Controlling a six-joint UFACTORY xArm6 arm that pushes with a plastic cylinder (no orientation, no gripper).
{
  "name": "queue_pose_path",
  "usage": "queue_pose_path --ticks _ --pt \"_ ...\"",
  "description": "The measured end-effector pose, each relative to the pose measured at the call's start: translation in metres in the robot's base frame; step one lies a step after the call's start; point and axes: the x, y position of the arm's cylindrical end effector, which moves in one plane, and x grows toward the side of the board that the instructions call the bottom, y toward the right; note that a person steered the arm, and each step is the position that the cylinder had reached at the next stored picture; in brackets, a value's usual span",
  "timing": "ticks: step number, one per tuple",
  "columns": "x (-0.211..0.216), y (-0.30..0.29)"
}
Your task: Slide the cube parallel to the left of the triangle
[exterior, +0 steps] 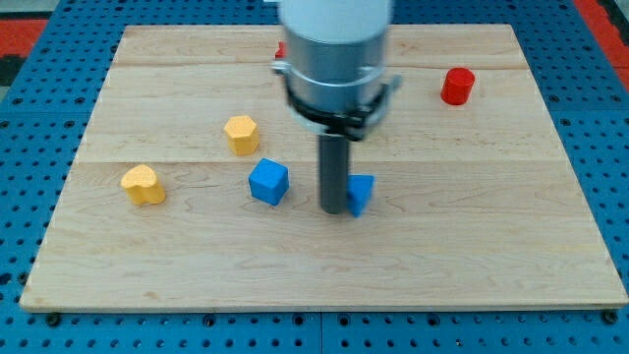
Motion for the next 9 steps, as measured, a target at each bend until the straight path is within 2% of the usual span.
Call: queue_pose_path --ticks 1,2,3,4,5,7,8,9 --pt "0.000 0.108" --pt "0.044 0.047" --pt "0.043 -0.064" --pt "-0.001 -0.107" --pt "-0.032 -0.113" --pt "-0.049 -0.159" --pt "-0.073 -0.147" --pt "-0.083 -0.103"
